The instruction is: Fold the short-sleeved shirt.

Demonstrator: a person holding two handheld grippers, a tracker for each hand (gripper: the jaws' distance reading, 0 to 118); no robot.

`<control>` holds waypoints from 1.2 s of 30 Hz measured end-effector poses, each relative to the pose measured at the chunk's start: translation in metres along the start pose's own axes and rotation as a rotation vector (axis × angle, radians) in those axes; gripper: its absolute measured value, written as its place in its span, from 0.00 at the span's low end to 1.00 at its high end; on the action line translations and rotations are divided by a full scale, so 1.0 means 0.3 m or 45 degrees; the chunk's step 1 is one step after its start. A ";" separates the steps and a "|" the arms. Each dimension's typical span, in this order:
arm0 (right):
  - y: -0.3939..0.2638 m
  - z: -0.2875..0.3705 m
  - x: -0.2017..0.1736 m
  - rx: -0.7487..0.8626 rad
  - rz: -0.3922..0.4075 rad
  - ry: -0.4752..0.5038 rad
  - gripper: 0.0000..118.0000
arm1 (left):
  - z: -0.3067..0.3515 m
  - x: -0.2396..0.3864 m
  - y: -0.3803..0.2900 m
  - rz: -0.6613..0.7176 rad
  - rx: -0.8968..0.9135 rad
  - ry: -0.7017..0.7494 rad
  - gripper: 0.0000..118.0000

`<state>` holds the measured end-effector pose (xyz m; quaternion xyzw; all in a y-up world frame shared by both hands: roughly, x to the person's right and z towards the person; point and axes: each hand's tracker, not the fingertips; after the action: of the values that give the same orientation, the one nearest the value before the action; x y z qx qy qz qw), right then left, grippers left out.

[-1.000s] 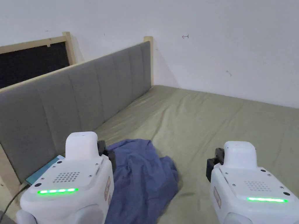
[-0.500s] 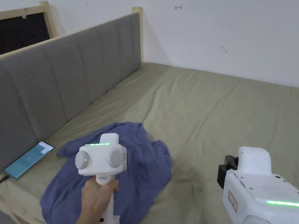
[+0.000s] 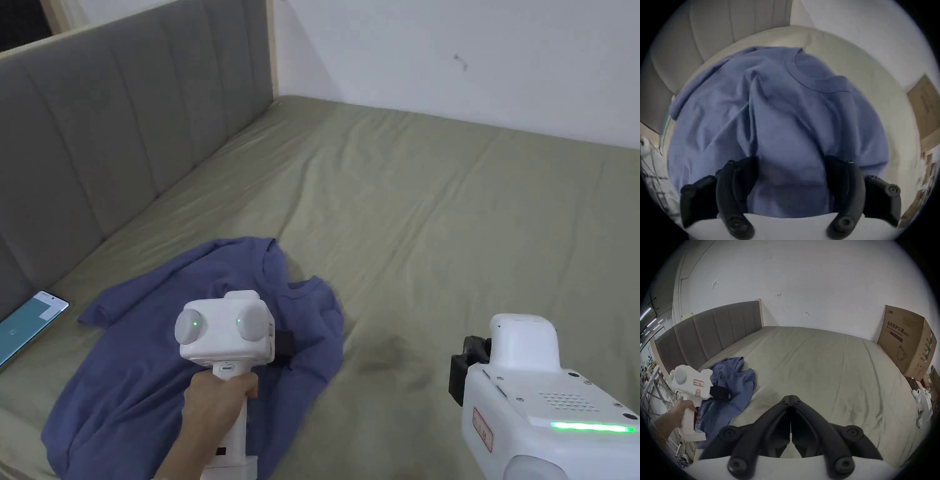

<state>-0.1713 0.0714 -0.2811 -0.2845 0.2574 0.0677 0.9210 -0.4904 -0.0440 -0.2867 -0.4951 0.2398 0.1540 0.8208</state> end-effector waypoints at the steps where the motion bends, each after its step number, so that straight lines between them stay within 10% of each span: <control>1: -0.003 0.000 0.006 -0.005 -0.006 0.000 0.00 | 0.012 0.011 0.006 -0.003 -0.018 0.031 0.67; 3: -0.006 0.001 0.020 -0.014 -0.028 0.002 0.00 | 0.035 -0.009 0.013 0.034 0.005 -0.007 0.58; 5: -0.008 0.007 0.037 -0.022 -0.055 0.007 0.00 | 0.049 -0.031 0.022 0.089 0.033 0.048 0.09; 6: -0.008 0.011 0.043 -0.022 -0.061 0.006 0.00 | 0.044 -0.056 0.022 0.119 0.030 0.027 0.02; 16: -0.018 0.062 0.152 -0.007 -0.166 -0.051 0.00 | 0.185 -0.115 0.099 0.389 0.047 -0.299 0.02; 28: 0.025 0.275 0.431 0.153 -0.345 -0.262 0.00 | 0.693 0.485 0.293 0.017 0.344 -0.819 0.02; 36: -0.008 0.538 0.720 0.265 -0.470 -0.572 0.00 | 0.879 1.002 0.010 -0.252 0.227 -1.301 0.03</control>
<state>0.0851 0.1549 -0.2767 -0.2085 -0.0032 -0.0663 0.9758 -0.1763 0.1957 -0.3490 -0.3054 -0.2268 0.2764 0.8826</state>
